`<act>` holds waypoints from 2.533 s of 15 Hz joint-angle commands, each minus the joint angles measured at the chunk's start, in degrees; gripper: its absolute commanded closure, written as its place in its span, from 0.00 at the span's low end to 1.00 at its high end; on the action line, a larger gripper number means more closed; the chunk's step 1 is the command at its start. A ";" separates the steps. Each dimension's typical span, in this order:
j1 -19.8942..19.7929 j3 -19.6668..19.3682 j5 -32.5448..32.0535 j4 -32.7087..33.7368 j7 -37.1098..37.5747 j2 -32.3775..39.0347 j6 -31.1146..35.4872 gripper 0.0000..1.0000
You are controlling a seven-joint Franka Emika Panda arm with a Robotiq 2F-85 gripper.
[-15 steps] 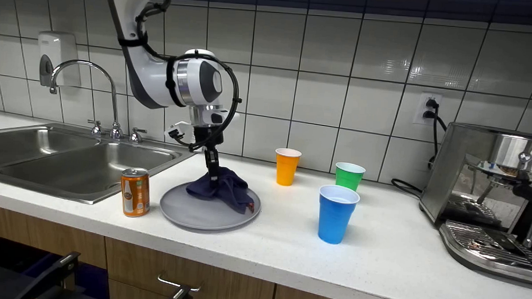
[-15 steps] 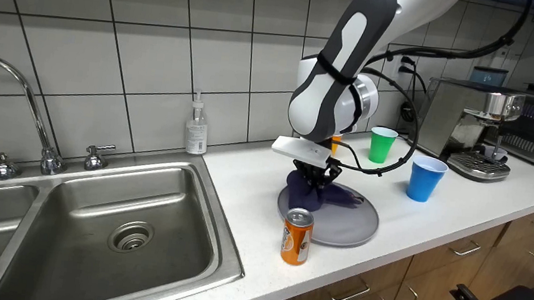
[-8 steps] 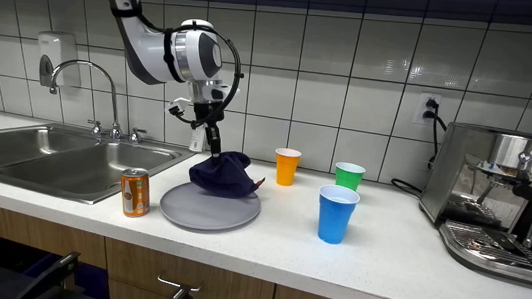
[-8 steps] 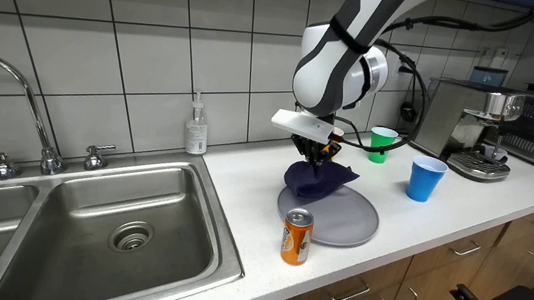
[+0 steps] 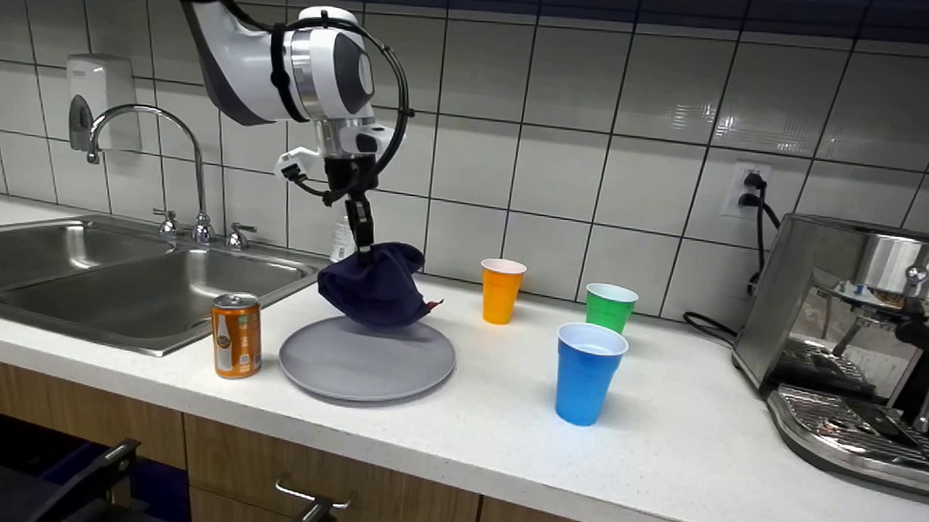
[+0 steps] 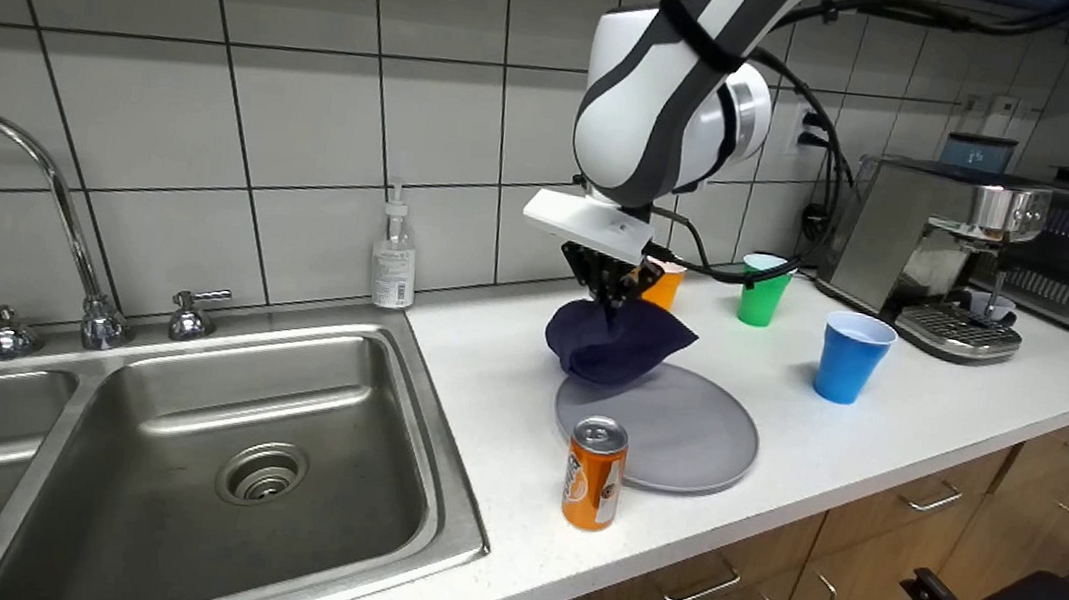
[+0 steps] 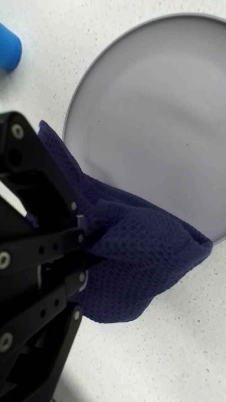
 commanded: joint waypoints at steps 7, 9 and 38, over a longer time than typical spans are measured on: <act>0.75 3.57 -1.46 4.85 3.15 2.12 0.47 0.97; 1.64 3.73 -1.52 6.71 4.63 4.00 0.61 0.97; 7.81 0.70 -2.16 13.67 8.03 12.75 -2.83 0.36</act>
